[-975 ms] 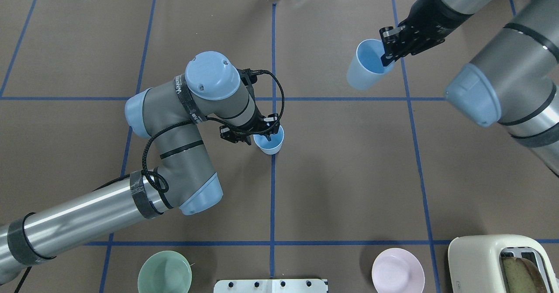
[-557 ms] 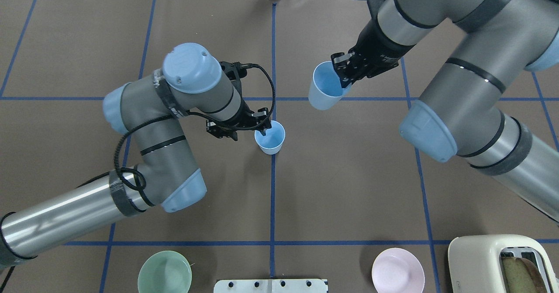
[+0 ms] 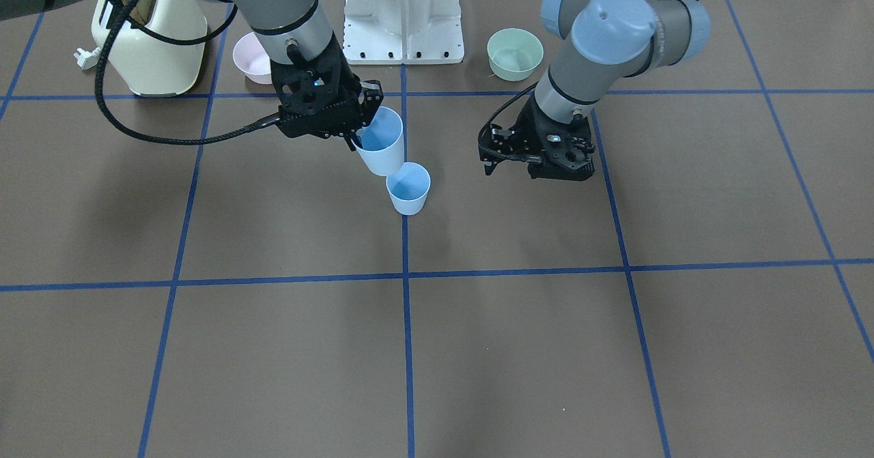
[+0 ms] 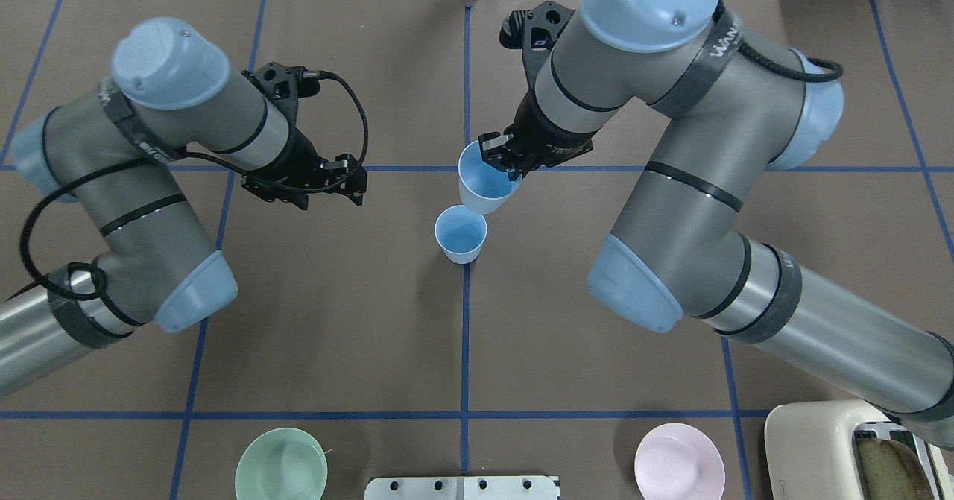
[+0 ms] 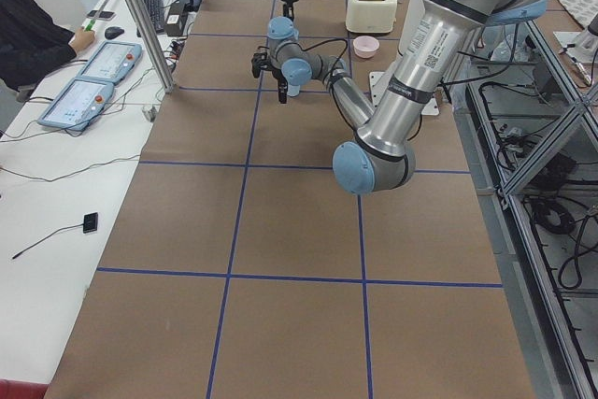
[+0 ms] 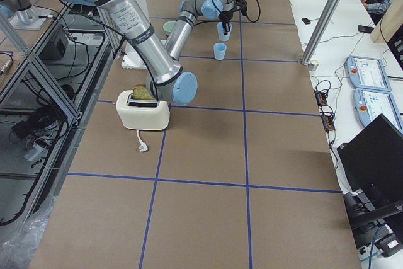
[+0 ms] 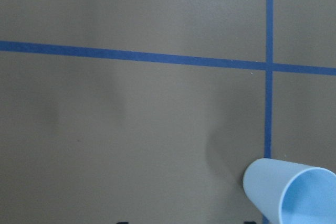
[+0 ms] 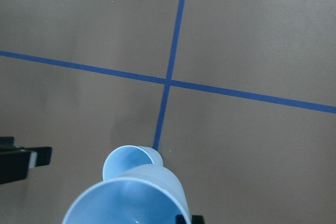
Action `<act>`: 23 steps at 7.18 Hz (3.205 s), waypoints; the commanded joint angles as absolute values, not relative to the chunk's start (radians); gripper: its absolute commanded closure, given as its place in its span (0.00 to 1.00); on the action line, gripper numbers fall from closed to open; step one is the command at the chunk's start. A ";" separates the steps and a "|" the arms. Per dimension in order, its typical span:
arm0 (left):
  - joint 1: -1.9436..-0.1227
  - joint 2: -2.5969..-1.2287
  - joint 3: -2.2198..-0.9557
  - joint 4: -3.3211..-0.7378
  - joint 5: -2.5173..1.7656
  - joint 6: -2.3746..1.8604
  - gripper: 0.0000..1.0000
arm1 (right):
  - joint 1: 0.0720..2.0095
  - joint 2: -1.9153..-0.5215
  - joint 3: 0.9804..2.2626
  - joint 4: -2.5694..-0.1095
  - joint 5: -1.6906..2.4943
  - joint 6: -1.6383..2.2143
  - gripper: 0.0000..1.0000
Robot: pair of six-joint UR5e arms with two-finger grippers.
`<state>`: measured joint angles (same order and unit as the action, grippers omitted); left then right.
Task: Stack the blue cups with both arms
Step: 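Lower the right gripper's cup into the standing cup while the left gripper withdraws, then open the right gripper to release the nested cup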
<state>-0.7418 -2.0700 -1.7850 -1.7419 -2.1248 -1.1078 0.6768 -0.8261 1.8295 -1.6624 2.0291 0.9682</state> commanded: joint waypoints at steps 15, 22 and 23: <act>-0.810 -1.983 -1.816 -1.743 -2.177 -1.015 0.13 | 0.578 -0.842 1.700 -1.497 1.904 0.993 1.00; -0.815 -1.983 -1.816 -1.743 -2.178 -1.015 0.13 | 0.566 -0.839 1.695 -1.493 1.894 0.994 0.00; -0.824 -1.983 -1.816 -1.741 -2.178 -1.015 0.13 | 0.566 -0.838 1.695 -1.493 1.901 0.993 0.00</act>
